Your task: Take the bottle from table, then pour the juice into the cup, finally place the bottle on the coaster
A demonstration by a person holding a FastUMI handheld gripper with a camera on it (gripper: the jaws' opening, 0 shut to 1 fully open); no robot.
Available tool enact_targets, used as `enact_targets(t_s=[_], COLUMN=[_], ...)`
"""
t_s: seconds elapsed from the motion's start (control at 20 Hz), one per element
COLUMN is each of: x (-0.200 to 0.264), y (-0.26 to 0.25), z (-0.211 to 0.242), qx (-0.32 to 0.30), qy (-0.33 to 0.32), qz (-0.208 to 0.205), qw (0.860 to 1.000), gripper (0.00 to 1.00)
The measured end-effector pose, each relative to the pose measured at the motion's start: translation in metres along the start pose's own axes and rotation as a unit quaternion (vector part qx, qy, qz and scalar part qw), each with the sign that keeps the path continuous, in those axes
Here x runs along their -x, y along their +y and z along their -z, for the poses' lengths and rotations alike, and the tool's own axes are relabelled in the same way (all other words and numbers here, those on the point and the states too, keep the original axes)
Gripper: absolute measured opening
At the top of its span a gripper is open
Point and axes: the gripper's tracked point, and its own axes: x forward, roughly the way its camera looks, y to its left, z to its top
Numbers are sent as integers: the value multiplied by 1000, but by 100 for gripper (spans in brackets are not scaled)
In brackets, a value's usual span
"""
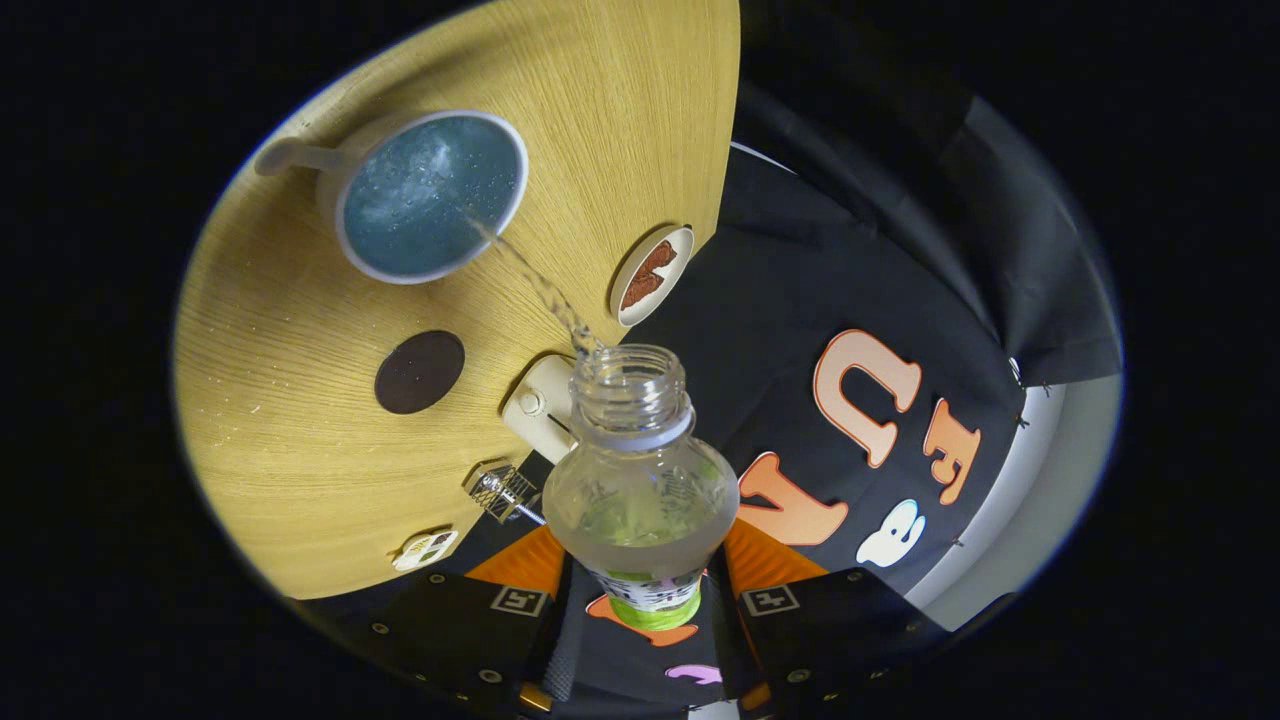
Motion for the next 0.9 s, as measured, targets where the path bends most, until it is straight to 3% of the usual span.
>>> enact_targets(t_s=[0.4, 0.9], x=[2, 3], y=[-14, -17], z=[-5, -1], qx=[35, 38], qy=[-17, -17], qz=[20, 27], qw=[999, 999], gripper=[56, 56])
